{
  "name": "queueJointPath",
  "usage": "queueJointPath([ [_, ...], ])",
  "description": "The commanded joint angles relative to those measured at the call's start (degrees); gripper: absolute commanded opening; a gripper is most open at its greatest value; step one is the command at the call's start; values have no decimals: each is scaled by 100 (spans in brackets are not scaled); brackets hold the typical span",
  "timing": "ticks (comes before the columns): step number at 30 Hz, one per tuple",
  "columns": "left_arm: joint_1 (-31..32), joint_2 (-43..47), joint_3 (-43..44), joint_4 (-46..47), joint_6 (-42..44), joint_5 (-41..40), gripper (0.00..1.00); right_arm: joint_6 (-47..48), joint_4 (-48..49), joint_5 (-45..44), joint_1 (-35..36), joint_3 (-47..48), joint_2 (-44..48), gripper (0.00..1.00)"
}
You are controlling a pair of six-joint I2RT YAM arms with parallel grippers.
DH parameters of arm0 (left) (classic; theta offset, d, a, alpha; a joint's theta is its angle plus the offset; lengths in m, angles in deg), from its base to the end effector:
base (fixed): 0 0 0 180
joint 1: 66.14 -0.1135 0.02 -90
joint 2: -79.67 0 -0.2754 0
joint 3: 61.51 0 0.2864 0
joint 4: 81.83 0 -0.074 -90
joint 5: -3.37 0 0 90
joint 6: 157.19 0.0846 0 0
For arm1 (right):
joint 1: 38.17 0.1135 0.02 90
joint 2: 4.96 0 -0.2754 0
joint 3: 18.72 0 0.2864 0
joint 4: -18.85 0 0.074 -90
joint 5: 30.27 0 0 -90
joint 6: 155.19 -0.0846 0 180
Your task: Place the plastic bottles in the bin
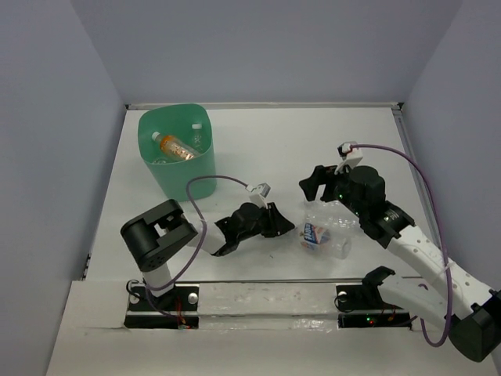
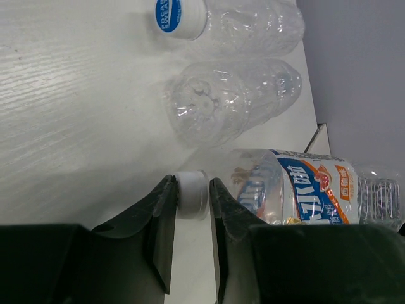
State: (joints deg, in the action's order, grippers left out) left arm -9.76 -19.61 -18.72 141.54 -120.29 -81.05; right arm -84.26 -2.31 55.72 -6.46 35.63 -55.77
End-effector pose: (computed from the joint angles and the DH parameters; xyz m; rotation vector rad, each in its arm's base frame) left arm 0.2017 -0.3182 0.1106 0.1379 2.0457 -1.3855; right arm 0.2437 0.1436 0.2967 -0.1619 1.9068 0.5396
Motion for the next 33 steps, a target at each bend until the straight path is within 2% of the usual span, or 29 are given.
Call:
queueJointPath([
  [1, -22, 857, -64, -412, 458, -425, 0, -9, -61, 146, 3, 19, 273, 86],
  [10, -153, 2764, 6, -2442, 1301, -1296, 0, 0, -140, -91, 3, 361, 518, 86],
  [15, -803, 3914, 278, -3802, 1592, -1499, 0, 43, -219, -486, 3, 949, 975, 86],
  [18, -1032, 4381, 726, -4454, 1890, -1744, 0, 88, -324, -688, 3, 1179, 1213, 86],
  [21, -1269, 4865, 1341, -5498, 2224, -2087, 0, 167, -412, -838, 3, 1329, 1249, 86],
  [24, -1401, 5024, 2042, -6237, 2514, -2395, 0, 106, -404, -742, 3, 1241, 1214, 86],
  [33, -2051, 4770, 4616, -8390, 3560, -4336, 0, 26, -307, -390, 3, 828, 1266, 87],
])
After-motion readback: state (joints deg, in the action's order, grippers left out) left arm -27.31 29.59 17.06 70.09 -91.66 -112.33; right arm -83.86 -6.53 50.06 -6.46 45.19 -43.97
